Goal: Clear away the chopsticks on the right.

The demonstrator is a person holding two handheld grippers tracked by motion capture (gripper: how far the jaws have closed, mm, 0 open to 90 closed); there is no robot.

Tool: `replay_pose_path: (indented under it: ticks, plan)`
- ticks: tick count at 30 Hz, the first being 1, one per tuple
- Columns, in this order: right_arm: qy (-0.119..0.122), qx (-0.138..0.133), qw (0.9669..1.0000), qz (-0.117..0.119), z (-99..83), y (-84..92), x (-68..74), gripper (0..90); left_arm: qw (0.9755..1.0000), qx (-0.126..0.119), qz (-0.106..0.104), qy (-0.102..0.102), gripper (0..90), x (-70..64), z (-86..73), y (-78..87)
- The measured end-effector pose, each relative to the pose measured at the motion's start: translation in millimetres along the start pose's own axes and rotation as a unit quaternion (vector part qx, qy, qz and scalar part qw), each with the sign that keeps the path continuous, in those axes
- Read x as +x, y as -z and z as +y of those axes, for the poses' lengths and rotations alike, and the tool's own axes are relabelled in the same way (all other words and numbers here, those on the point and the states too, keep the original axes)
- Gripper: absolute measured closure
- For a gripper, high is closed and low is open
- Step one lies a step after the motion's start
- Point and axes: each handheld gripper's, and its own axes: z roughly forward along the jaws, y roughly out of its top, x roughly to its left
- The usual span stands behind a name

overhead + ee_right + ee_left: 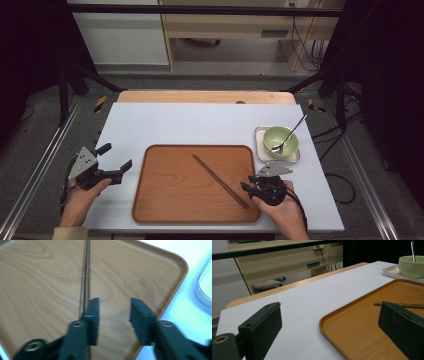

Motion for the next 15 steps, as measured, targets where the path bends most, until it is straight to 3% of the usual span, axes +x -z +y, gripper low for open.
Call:
replay_pose_path:
  ticks: [5, 9, 12, 15]
  plan:
    - [0.002, -0.030, 0.9995, -0.014, -3.0, 2.1, -4.4, 39.7, 0.9998, 0.013, -0.013, -0.003, 8.9, -10.4, 6.7, -5.3]
    - [0.002, -0.055, 0.9983, -0.021, -3.4, 8.0, -6.0, 28.3, 0.9990, 0.033, -0.029, -0.008, 17.9, -25.3, 13.3, -15.3]
    - [-0.001, -0.065, 0.9977, -0.019, -2.8, 12.9, -7.8, 21.0, 0.9971, 0.058, -0.038, -0.032, 26.8, -38.2, 19.1, -23.8]
    - [0.008, -0.074, 0.9970, -0.020, -3.0, 16.9, -10.6, 16.4, 0.9942, 0.082, -0.058, -0.038, 38.4, -50.3, 25.9, -33.1]
